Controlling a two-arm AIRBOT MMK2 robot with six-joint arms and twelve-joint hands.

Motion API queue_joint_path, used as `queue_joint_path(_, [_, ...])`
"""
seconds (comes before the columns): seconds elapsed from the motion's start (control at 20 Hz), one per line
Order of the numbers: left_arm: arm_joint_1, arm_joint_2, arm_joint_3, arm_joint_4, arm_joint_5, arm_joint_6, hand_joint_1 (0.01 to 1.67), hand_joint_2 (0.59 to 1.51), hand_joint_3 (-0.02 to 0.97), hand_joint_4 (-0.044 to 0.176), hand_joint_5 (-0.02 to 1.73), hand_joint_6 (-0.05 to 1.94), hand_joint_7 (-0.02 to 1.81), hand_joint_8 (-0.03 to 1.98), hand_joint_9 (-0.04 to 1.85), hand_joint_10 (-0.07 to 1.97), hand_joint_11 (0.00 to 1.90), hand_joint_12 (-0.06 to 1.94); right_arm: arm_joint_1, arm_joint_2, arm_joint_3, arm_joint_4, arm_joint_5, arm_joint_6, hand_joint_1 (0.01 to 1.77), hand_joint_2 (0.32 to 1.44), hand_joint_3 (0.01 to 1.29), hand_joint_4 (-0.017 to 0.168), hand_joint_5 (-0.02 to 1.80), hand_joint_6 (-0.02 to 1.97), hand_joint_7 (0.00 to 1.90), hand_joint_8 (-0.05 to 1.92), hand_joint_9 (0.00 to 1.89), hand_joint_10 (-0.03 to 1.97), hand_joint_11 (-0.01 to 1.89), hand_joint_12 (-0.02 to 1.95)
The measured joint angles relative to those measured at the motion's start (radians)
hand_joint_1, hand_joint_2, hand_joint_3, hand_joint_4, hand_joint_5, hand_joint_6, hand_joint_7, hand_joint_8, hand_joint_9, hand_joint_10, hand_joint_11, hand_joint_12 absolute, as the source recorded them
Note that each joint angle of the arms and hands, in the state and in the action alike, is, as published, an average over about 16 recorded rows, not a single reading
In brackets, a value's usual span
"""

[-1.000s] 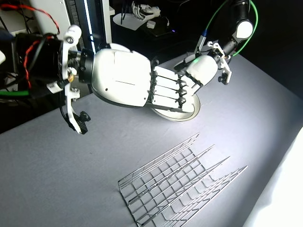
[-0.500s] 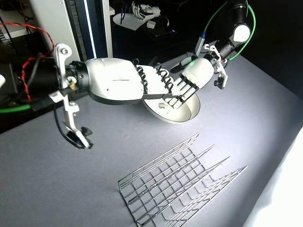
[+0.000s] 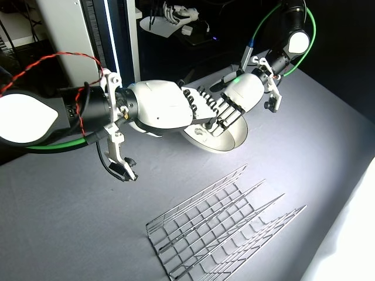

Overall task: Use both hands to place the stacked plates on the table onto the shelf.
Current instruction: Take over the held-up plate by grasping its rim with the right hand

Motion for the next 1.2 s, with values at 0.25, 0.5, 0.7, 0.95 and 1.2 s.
queue_joint_path(0.25, [-0.001,-0.002,0.002,0.000,0.000,-0.001,0.02,1.079,0.006,-0.001,0.00,-0.02,-0.01,-0.02,0.01,-0.01,0.01,0.00,-0.018,-0.031,0.004,0.001,-0.026,0.003,1.28,0.95,0.02,-0.002,0.16,0.03,0.10,0.01,0.11,0.05,0.01,0.99])
queue_joint_path(0.5, [-0.001,-0.002,0.004,0.000,0.000,-0.002,0.02,1.080,0.007,-0.001,0.00,-0.02,-0.01,-0.02,0.01,-0.01,0.01,0.00,-0.037,-0.065,0.018,0.001,-0.042,0.003,1.26,0.95,0.02,-0.003,0.15,0.03,0.08,0.01,0.08,0.04,0.01,0.91])
queue_joint_path(0.7, [-0.001,-0.003,0.007,0.000,0.000,-0.002,0.02,1.077,0.007,-0.001,0.00,-0.02,-0.01,-0.02,0.01,-0.01,0.01,0.00,-0.049,-0.100,0.038,0.000,-0.049,0.004,1.24,0.95,0.02,-0.003,0.15,0.02,0.08,0.01,0.07,0.03,0.01,0.90])
queue_joint_path(0.95, [-0.001,-0.004,0.012,0.000,0.000,-0.002,0.02,1.070,0.006,-0.001,0.00,-0.02,-0.01,-0.02,0.01,-0.02,0.01,0.00,-0.060,-0.149,0.075,-0.001,-0.054,0.004,1.24,0.96,0.02,-0.003,0.16,0.02,0.11,0.01,0.09,0.02,0.01,0.93])
queue_joint_path(1.2, [-0.001,-0.006,0.016,0.000,-0.001,-0.002,0.02,1.063,0.006,-0.001,0.00,-0.02,-0.01,-0.02,0.00,-0.02,0.01,0.00,-0.063,-0.193,0.113,-0.001,-0.058,0.004,1.25,0.96,0.02,-0.003,0.19,0.02,0.15,0.01,0.13,0.02,0.01,1.04])
